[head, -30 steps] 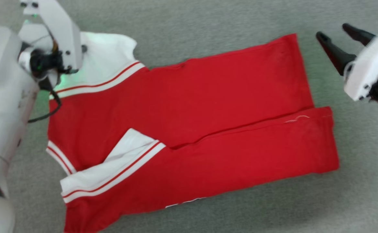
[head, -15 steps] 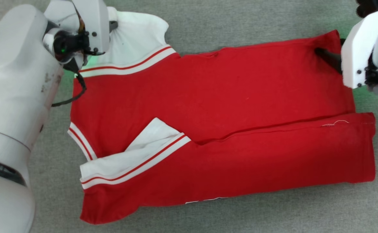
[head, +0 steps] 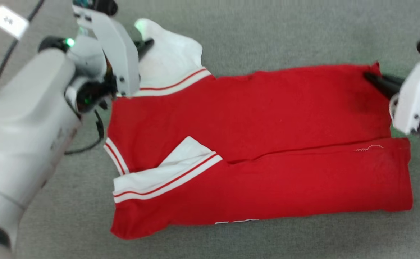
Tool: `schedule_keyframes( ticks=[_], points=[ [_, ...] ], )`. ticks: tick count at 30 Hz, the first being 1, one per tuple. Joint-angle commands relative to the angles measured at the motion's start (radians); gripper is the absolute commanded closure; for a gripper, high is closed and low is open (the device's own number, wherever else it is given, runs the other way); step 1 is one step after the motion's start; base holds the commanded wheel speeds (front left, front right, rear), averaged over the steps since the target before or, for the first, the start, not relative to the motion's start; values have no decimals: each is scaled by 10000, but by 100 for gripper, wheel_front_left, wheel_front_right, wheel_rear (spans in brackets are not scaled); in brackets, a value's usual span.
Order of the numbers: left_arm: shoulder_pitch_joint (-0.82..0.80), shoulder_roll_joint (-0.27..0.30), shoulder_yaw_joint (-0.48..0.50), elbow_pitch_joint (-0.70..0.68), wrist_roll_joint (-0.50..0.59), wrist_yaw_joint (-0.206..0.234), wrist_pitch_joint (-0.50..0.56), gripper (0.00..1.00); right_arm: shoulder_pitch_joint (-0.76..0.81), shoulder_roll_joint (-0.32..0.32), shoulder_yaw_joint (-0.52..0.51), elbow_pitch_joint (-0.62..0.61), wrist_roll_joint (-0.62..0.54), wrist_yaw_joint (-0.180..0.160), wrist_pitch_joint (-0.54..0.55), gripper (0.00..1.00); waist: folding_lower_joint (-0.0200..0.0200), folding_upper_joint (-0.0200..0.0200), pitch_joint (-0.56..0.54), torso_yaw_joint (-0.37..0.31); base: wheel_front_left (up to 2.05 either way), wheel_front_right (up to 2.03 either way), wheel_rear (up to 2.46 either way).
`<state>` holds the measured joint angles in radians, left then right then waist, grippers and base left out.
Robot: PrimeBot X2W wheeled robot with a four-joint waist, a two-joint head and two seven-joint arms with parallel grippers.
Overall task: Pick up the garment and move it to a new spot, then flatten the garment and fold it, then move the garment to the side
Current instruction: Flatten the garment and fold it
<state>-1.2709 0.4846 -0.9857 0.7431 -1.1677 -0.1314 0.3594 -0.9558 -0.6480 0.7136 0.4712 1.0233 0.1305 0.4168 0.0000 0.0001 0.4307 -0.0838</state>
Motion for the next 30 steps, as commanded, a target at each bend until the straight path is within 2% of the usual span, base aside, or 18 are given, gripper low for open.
schedule_keyframes(
  ticks=[1,8,14,18,24,28,30],
  points=[
    [352,142,-56,-416,-94,25,-181,100,404,-188,-40,-242,196,3,-142,100,0,-1,-814,372,0,0,0],
    [2327,1871,-86,-3402,-603,60,-1273,100,2341,-1446,-119,-1815,854,3,-682,100,0,-1,-1658,534,0,0,0],
    [4546,3271,89,-5969,-932,752,-2578,100,3902,-2333,-517,-2666,1194,3,-948,100,0,-1,-1984,755,0,0,0],
    [5900,3835,47,-7401,-1249,1047,-3289,100,4954,-2712,-952,-2923,1413,3,-1133,100,0,-1,-2045,1006,0,0,0],
    [7244,4121,-167,-8065,-1687,1449,-3788,100,5988,-2812,-1622,-3033,1419,2,-1392,100,0,-1,-1873,1231,0,0,0],
    [7556,3887,-418,-7542,-1534,1527,-3868,100,6268,-2636,-1757,-2763,729,2,-1446,100,0,-1,-1705,1313,0,0,0],
    [7635,3516,-434,-7098,-1719,1353,-3995,100,6328,-2370,-1805,-2604,413,2,-1499,100,0,-1,-1629,1344,0,0,0]
  ],
)
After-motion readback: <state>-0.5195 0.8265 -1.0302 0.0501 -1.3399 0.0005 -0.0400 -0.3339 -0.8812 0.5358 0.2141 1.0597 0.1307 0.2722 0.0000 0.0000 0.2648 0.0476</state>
